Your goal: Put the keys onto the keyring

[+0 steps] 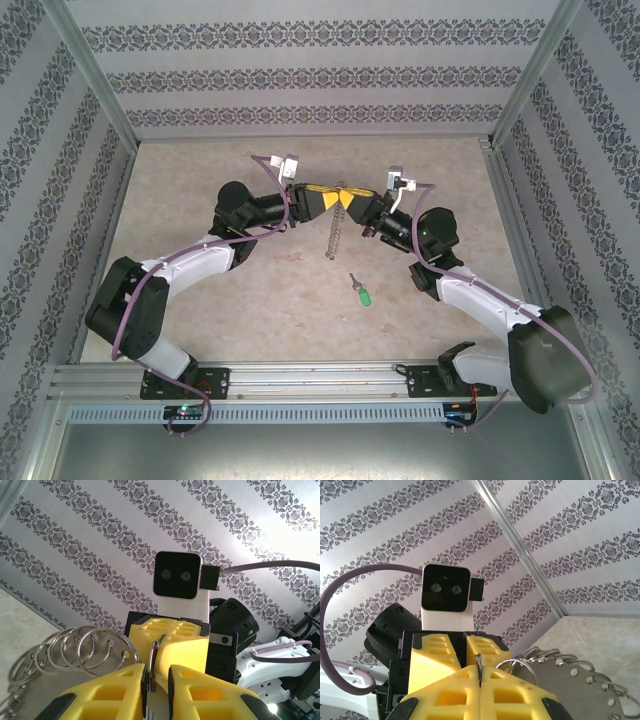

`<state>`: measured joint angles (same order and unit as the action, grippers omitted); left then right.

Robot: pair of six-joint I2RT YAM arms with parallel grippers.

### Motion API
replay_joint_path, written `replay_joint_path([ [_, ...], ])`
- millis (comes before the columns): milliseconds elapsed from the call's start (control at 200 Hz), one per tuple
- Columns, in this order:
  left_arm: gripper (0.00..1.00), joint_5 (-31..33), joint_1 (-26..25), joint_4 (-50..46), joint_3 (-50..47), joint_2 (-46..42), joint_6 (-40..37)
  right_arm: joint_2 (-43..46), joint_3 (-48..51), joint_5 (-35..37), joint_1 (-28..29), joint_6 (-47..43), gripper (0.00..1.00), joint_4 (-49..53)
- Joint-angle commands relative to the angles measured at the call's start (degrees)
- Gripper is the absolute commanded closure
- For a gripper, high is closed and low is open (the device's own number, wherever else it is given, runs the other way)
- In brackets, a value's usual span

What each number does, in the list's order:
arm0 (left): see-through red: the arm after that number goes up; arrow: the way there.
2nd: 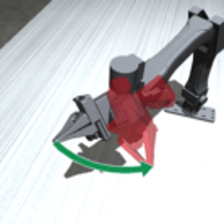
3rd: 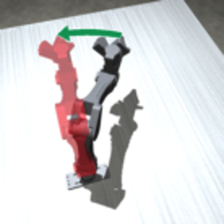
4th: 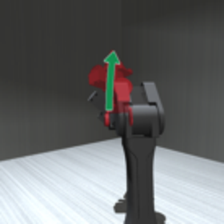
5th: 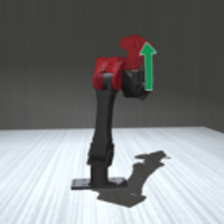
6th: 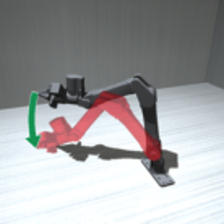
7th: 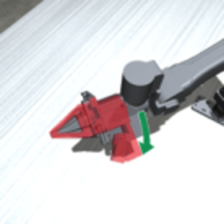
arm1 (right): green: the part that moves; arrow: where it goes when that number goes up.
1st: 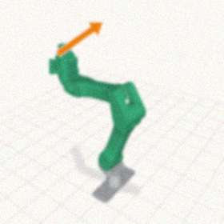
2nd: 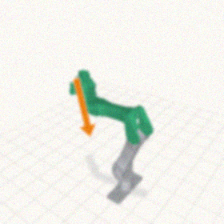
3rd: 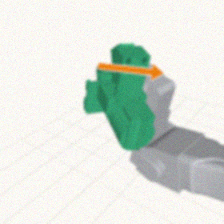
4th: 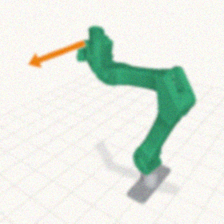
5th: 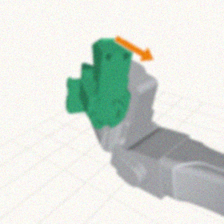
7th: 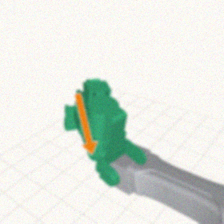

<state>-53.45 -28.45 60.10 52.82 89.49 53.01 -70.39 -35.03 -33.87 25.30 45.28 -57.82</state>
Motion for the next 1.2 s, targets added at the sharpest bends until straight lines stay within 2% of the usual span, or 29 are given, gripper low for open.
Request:
replay_joint_path([
  [0,0.81,-0.4,-1.1,5.5,0.2,0.7,0.5,-0.4,-2.2,0.0,0.5,0.6,1.0,-3.4],
  [245,0.86,0.5,-1.2,6.2,0.2,0.7,0.7,-0.4,-2.2,-0.5,0.5,0.7,1.0,-3.3],
  [415,0.84,1.1,-1.1,6.8,0.1,0.8,0.8,-0.4,-2.2,-0.6,0.5,0.7,1.0,-3.1],
  [515,0.78,1.3,-1.1,7.3,0.0,0.9,1.0,-0.5,-2.2,-0.7,0.5,0.8,1.0,-3.1],
  [600,0.78,1.6,-1.1,7.7,-0.1,1.0,1.1,-0.7,-2.3,-0.7,0.5,0.8,1.0,-3.0],
  [699,0.83,1.5,-1.1,8.2,0.1,1.4,1.4,-0.7,-2.4,-0.7,0.5,0.8,1.0,-2.9],
  [829,1.0,1.5,-1.1,9.3,-0.1,1.8,1.8,-0.7,-2.7,-0.8,0.5,0.7,1.0,-2.5],
  [984,1.0,1.5,-1.1,10.2,-0.4,1.9,1.9,-0.2,-3.1,-1.0,0.2,0.9,1.0,-0.8],
  [1044,1.0,1.8,-1.1,10.1,-0.9,1.7,1.3,0.9,-2.7,-0.3,-0.2,1.2,0.83,0.9],
  [1109,1.0,2.1,-1.1,10.1,-1.7,1.4,0.0,2.5,-1.2,0.7,-1.4,2.1,0.7,2.2],
  [1199,1.0,2.3,-1.1,8.4,-2.7,0.8,-2.4,6.2,1.5,2.5,-3.2,2.8,0.6,6.4],
])
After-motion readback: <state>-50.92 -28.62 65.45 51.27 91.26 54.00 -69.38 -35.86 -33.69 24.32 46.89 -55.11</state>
